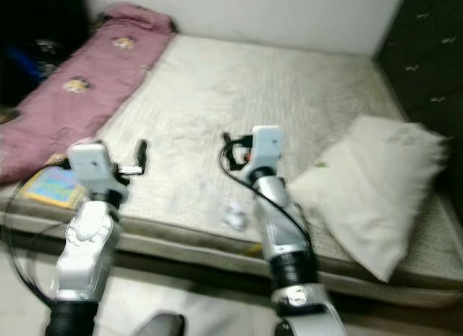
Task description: Clean up the room
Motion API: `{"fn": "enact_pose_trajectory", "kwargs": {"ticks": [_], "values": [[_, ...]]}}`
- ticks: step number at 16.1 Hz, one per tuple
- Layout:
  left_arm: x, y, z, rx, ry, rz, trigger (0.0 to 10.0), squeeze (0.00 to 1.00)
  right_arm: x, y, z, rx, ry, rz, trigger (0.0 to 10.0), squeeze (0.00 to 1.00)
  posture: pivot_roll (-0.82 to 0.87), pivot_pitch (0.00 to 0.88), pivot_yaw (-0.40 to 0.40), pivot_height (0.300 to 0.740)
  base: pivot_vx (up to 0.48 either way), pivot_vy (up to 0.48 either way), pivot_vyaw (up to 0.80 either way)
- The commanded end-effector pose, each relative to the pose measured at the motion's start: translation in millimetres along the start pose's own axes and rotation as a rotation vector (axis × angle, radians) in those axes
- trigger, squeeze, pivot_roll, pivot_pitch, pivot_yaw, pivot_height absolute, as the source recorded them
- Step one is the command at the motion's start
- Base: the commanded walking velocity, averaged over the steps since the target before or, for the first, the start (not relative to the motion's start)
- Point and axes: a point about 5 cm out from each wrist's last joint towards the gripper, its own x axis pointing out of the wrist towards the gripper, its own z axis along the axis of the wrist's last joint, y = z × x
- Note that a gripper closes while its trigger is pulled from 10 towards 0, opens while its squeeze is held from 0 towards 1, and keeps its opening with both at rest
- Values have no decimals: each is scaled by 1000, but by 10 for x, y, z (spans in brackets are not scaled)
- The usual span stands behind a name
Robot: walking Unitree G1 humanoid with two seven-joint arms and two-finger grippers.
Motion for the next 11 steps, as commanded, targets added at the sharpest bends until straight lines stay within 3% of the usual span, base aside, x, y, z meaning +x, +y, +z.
{"fn": "enact_pose_trajectory", "kwargs": {"ticks": [1, 4, 7, 9, 11], "values": [[4, -5, -3, -3, -1, -16, 10000, 0, 8, -39, 3, 30, -3, -22, 10000, 0, 127, 0, -46, 740, 0, 0, 0], [28, -33, -19, 33, 9, 2, 10000, 0, -4, -69, -13, 39, 1, -54, 10000, 0, 139, 0, -53, 740, 0, 0, 0], [-28, 21, -33, 31, -2, 7, 10000, 0, -51, -157, -18, 38, -10, -97, 10000, 0, 141, 0, -50, 740, 0, 0, -756], [-45, 75, -41, 16, 14, 5, 10000, 0, -139, -324, 1, 11, -26, -148, 10000, 0, 129, 0, -39, 740, 0, 0, -800], [-52, 92, -41, 16, 14, -9, 10000, 0, -205, -423, -32, 19, -22, -164, 10000, 0, 123, 0, -34, 740, 0, 0, 0]]}}
